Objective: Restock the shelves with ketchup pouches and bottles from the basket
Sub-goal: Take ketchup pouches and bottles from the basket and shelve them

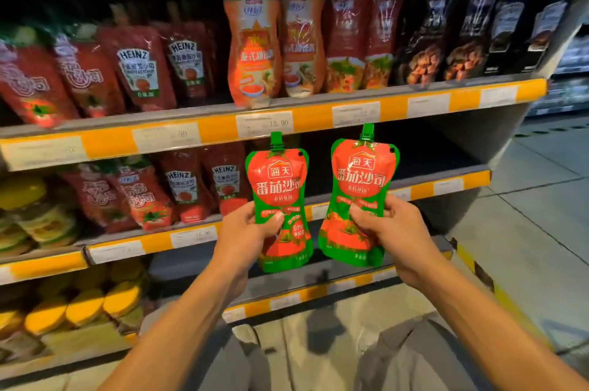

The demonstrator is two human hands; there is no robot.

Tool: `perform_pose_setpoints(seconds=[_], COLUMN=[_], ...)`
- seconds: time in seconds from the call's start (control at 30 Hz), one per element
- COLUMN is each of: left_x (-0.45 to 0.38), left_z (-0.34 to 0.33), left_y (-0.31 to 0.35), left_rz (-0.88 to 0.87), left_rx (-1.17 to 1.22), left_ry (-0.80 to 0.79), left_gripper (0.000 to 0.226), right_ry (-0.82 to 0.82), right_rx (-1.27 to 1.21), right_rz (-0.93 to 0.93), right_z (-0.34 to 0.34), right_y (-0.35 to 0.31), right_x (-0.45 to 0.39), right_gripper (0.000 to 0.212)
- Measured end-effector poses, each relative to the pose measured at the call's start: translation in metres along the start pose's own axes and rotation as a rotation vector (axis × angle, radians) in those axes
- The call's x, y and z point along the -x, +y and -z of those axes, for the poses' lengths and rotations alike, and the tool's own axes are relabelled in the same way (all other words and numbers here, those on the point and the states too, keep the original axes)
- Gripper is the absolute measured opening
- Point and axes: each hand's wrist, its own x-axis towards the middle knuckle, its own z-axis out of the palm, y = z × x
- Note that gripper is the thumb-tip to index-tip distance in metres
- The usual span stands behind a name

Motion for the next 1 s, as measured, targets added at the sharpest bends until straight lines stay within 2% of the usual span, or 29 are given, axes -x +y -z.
perform_pose_setpoints(seconds=[0.27,0.57,0.77,0.9,1.0], left_x=[-0.035,-0.054,-0.062,-0.063,-0.065], left_z=[0.029,0.053,0.066,0.072,0.074], left_y=[-0.054,-0.077,-0.076,-0.072,-0.07], left_rz=[0.041,-0.043,-0.107,-0.135,-0.143], left_rx=[0.106,0.122,0.151,0.201,0.193], left_ry=[0.132,0.188,0.269,0.272,0.27], left_gripper=[0.015,0.02,0.024,0.028,0.032], right_ry=[-0.034,0.007,-0.022,-0.062,-0.097], right_rx=[0.086,0.134,0.13,0.251,0.34], right_rz=[-0.047,0.08,0.131,0.176,0.196], right_z=[-0.032,-0.082,-0.11,-0.124,-0.13], right_y=[0.047,0.056,0.064,0.068,0.071], right_x=[-0.067,-0.166,-0.196,-0.206,-0.212], right_gripper=[0.014,0.012,0.02,0.033,0.034])
